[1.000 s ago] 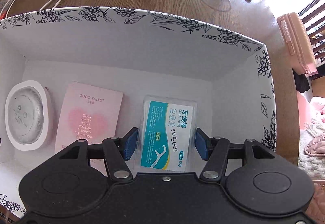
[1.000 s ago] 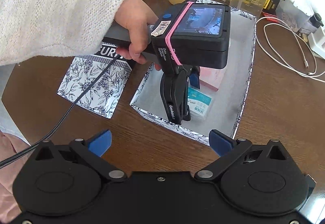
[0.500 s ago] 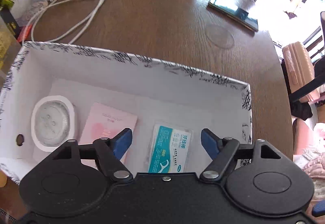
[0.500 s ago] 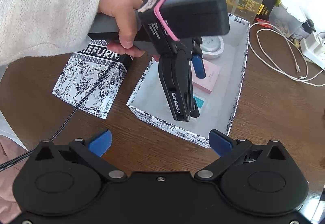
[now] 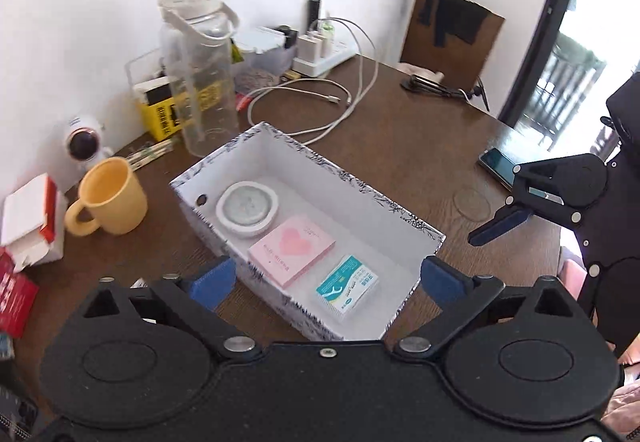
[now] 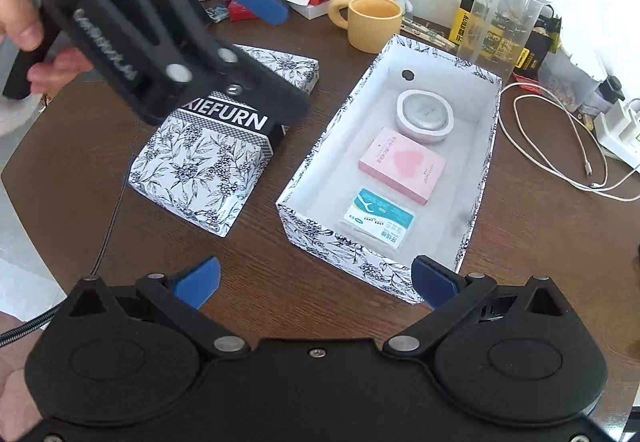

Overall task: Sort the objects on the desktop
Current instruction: 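Open the left gripper to release the floss box and lift away, then move both grippers over to the floral XIEFURN lid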

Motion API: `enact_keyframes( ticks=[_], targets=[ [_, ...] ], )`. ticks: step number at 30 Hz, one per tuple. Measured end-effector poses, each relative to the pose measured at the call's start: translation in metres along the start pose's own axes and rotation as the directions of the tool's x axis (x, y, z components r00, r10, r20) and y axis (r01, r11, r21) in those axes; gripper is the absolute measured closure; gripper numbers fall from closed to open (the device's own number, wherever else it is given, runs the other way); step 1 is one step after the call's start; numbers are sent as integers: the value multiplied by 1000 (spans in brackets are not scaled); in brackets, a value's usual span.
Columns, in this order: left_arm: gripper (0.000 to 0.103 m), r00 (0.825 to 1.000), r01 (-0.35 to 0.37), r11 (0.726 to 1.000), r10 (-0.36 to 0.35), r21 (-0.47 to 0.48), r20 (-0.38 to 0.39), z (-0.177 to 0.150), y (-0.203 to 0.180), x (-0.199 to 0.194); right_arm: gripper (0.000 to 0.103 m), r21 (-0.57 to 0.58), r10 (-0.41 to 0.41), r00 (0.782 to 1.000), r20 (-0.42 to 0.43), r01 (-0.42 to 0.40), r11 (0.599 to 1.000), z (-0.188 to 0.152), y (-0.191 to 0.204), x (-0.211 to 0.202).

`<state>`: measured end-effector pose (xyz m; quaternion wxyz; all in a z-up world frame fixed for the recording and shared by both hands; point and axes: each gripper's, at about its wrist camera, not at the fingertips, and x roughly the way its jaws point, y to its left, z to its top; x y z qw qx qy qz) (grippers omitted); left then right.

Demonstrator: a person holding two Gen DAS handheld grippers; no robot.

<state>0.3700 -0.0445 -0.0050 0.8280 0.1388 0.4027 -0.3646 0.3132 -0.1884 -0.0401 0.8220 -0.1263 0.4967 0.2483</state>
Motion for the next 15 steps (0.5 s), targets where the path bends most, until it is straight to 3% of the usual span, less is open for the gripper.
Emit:
enact_keyframes(
  ticks=[7, 15],
  targets=[
    [0, 991, -125, 976, 131, -180, 24, -61, -30, -53, 0, -72, 5, 999, 35, -3, 997, -36, 30, -21],
    [0, 957, -250, 900, 285, -357, 50, -129, -81, -93, 0, -88, -16, 996, 91, 24, 996, -83, 36, -47]
  ],
)
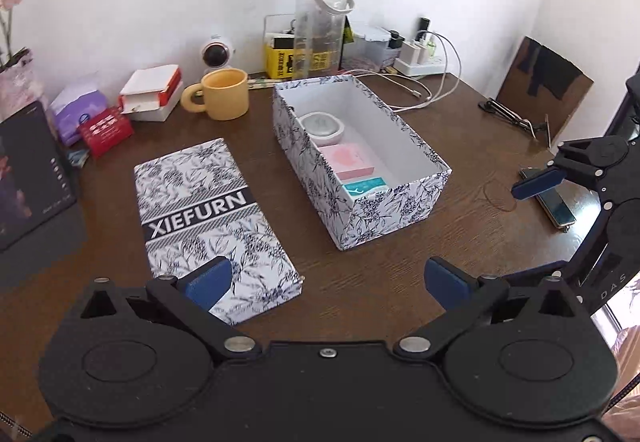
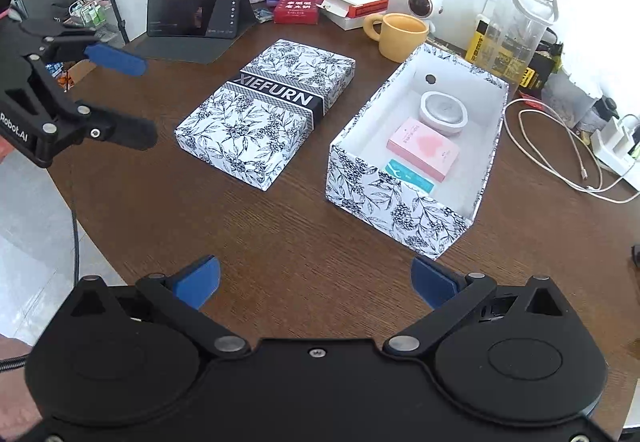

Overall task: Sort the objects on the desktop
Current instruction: 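Move both grippers over to the floral XIEFURN lid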

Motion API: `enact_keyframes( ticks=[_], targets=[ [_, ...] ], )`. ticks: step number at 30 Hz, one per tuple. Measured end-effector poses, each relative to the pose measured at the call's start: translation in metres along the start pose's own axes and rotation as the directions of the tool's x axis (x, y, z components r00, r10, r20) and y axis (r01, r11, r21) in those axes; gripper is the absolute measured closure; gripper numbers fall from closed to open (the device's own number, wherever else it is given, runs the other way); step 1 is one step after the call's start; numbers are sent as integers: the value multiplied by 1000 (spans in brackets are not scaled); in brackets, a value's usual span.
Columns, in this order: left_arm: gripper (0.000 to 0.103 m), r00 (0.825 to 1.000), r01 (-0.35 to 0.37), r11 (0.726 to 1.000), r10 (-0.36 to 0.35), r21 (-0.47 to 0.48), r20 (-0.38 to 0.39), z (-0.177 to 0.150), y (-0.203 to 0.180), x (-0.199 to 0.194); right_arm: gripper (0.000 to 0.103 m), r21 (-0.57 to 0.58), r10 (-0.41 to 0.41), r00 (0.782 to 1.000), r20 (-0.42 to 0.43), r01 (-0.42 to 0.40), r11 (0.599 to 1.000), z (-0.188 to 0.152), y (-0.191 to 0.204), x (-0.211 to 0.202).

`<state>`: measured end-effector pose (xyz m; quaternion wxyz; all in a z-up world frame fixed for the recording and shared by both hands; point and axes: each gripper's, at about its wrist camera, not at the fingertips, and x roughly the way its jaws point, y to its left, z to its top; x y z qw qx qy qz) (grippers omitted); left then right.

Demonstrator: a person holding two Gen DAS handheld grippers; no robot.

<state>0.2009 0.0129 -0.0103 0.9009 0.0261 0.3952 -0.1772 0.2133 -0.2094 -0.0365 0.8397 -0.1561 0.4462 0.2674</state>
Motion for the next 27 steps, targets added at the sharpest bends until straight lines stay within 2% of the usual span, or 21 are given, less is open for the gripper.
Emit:
enact_keyframes(
  ticks=[5, 9, 15, 19, 27],
  targets=[
    [0, 998, -42, 987, 50, -155, 44, -32, -6, -24, 0, 29, 10, 1000, 29, -11, 1000, -24, 1, -18],
    [0, 995, -72, 974, 86, -216, 55, -48, -17, -36, 0, 55, 24, 998, 56, -27, 998, -41, 4, -28],
    [0, 995, -86, 960, 98, -267, 33, -62, -26, -40, 0, 100, 47, 996, 77, -55, 993, -58, 7, -33],
    [0, 994, -96, 961, 108, -261, 32, -65, -29, -45, 0, 104, 51, 995, 80, -59, 993, -64, 10, -35],
    [0, 993, -101, 957, 113, -273, 30, -62, -25, -43, 0, 107, 55, 996, 76, -63, 992, -61, 9, -31]
  ],
)
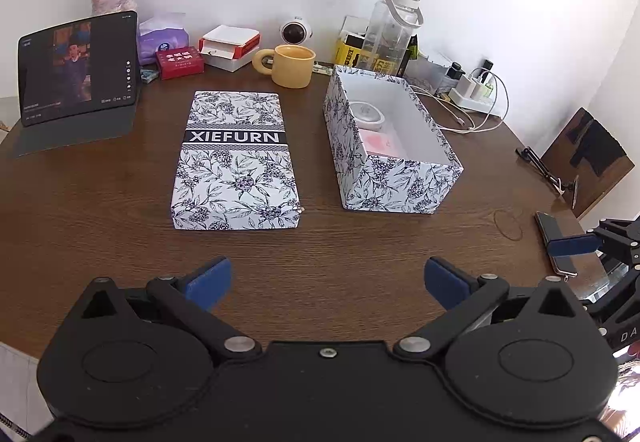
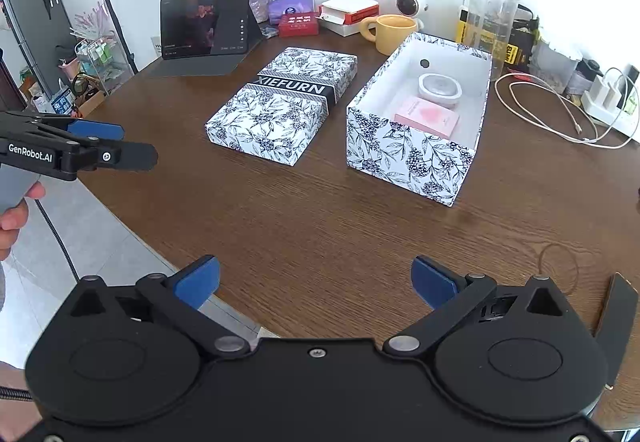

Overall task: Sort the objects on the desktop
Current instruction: 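Move both grippers over to the floral XIEFURN lid, then close the left gripper on one lid edge while the right gripper grips the other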

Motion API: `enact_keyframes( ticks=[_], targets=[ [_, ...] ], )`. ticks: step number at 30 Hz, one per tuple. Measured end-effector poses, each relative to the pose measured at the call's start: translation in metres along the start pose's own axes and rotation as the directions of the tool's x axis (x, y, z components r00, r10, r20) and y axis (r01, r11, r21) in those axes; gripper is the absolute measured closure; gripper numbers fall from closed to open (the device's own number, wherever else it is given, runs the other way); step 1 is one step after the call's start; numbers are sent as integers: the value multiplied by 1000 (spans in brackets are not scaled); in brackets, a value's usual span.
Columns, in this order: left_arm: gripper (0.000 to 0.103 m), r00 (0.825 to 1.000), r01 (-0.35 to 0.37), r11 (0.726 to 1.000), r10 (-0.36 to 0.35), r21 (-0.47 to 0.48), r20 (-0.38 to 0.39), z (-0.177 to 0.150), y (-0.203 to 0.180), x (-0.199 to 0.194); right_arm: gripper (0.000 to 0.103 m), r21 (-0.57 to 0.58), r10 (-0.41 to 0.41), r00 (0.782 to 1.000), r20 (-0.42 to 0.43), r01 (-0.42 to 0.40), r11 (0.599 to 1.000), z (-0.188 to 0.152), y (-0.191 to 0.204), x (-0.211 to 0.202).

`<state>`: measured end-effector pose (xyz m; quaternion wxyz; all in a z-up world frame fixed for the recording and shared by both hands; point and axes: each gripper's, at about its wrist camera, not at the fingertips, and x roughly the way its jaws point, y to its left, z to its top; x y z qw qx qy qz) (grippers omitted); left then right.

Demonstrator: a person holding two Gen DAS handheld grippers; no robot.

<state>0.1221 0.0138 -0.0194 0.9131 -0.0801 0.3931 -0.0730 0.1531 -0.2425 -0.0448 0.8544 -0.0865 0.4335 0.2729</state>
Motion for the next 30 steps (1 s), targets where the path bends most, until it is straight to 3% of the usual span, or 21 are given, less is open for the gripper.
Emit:
enact_keyframes(
  ticks=[9, 15, 25, 30],
  targets=[
    [0, 1000, -4, 1000, 4, 0, -13, 11, 12, 14, 0, 5, 7, 1000, -13, -7, 1000, 10, -1, 13],
    [0, 999, -5, 1000, 5, 2, -33, 28, 27, 32, 0, 1, 28, 1000, -10, -28, 1000, 34, 2, 34],
    [0, 996, -38, 999, 37, -6, -83, 76, 78, 85, 0, -32, 85, 996, -3, -85, 996, 110, 19, 111],
    [0, 990, -90, 996, 87, -17, -112, 108, 119, 139, 0, -63, 98, 995, 8, -97, 993, 154, 30, 163]
  ],
)
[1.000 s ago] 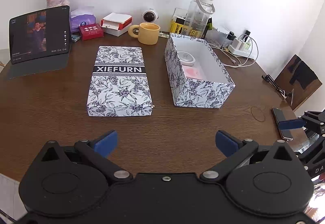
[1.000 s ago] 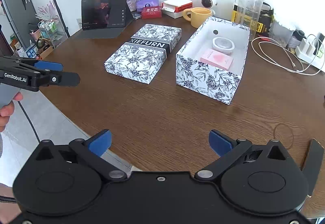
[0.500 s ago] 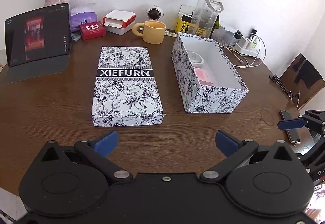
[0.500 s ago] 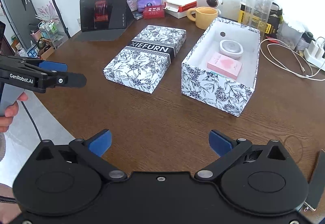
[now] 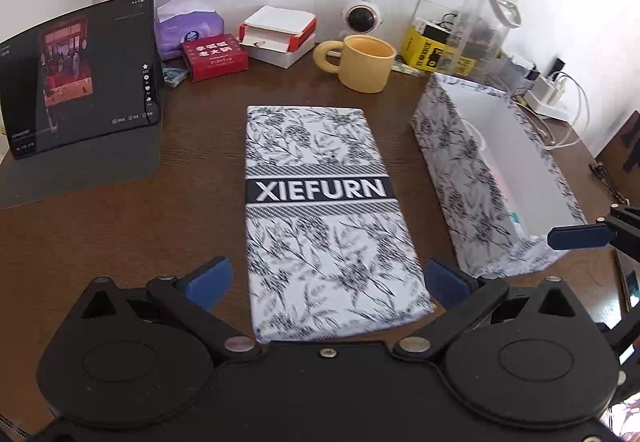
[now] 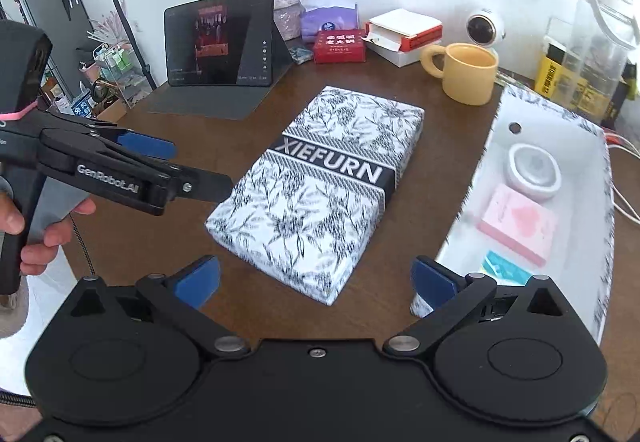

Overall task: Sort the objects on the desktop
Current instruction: 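Close the left gripper on one lid edge while the right gripper grips the other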

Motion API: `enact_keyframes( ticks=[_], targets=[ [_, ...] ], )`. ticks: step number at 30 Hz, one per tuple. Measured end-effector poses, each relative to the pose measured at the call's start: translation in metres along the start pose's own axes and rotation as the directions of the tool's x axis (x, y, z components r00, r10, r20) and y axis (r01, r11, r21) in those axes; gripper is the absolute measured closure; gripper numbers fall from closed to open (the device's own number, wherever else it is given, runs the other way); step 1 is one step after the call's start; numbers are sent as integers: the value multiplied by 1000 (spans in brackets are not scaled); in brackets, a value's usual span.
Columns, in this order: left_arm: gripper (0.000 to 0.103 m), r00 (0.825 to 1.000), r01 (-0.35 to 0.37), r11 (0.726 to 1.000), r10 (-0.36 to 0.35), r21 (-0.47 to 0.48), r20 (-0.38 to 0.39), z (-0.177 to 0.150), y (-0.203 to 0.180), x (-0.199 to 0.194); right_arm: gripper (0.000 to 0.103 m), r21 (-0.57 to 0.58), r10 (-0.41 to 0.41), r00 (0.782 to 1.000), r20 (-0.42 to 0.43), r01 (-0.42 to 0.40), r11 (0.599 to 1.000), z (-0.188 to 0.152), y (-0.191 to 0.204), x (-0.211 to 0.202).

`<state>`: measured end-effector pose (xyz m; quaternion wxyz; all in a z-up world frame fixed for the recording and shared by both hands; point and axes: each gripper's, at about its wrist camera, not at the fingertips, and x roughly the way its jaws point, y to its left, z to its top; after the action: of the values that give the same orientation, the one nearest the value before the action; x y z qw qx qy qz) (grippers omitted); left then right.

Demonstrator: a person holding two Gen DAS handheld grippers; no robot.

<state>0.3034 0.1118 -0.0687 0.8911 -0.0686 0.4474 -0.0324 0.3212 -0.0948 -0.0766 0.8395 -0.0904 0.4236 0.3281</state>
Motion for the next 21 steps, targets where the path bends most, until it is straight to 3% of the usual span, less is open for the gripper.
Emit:
enact_keyframes(
  ticks=[6, 10, 21],
  targets=[
    [0, 998, -23, 1000, 23, 1, -64, 37, 41, 74, 0, 31, -3, 1000, -31, 3, 1000, 35, -3, 79],
    [0, 994, 19, 1000, -18, 12, -109, 50, 61, 108, 0, 64, -16, 998, -59, 20, 998, 42, -8, 111],
    [0, 978, 134, 991, -128, 25, -166, 52, 72, 144, 0, 137, -57, 993, -105, 72, 988, 40, -23, 152]
  ],
)
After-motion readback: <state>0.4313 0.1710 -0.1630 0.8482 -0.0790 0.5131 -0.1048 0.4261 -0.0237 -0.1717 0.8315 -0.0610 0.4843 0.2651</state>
